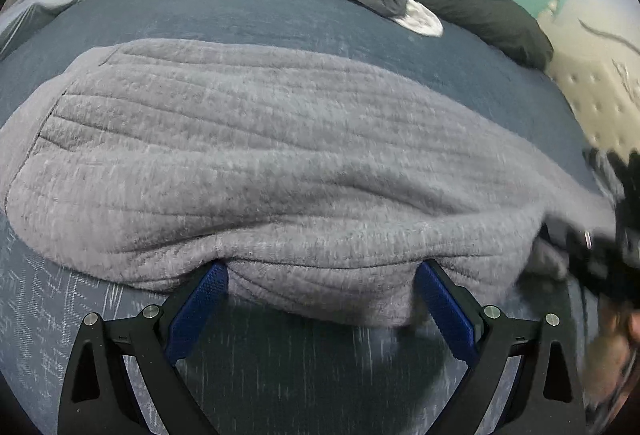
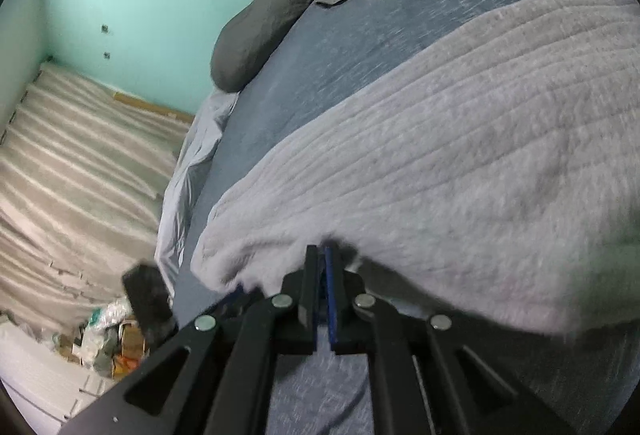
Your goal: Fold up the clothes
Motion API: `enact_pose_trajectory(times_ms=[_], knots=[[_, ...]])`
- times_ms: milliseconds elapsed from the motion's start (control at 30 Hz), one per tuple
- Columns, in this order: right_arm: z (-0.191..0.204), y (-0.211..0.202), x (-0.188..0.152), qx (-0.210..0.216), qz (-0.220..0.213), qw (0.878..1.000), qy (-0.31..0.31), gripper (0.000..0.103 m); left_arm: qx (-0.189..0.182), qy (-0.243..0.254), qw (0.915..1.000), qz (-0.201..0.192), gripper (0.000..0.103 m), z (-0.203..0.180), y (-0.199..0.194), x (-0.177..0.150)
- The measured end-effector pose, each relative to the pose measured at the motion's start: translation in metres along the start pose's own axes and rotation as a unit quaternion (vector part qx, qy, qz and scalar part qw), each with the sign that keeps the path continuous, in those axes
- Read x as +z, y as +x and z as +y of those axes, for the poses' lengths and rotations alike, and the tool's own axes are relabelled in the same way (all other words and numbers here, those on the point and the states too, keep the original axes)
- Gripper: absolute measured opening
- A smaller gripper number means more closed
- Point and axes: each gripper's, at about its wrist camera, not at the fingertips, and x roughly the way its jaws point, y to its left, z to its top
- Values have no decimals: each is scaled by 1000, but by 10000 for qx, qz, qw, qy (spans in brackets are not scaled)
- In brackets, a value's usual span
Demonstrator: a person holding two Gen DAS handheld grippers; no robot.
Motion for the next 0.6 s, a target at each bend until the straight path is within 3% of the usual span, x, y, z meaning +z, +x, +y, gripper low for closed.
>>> enact_pose_trajectory(times_ms=[67, 133, 167, 200, 267, 600], knots=[[11, 6, -10, 65, 239, 9994, -241, 5, -2, -113, 9999, -36, 98, 1, 1, 3], [15, 9, -14, 26, 213, 9990, -397, 5, 32, -165, 9998, -68, 98, 1, 2, 6], [17, 15, -18, -24, 289, 9983, -496, 9, 36, -177, 9998, -73, 98, 1, 2, 7], [17, 18, -19, -44, 369, 9980, -517, 13, 30, -179, 9998, -71, 98, 1, 2, 7], [16, 24, -22, -102, 505, 9968, -609, 39, 17, -183, 9998, -68, 98, 2, 2, 8], [23, 46, -28, -357, 627, 9912, -1110, 39, -109, -229, 9997, -39, 98, 7, 2, 12]])
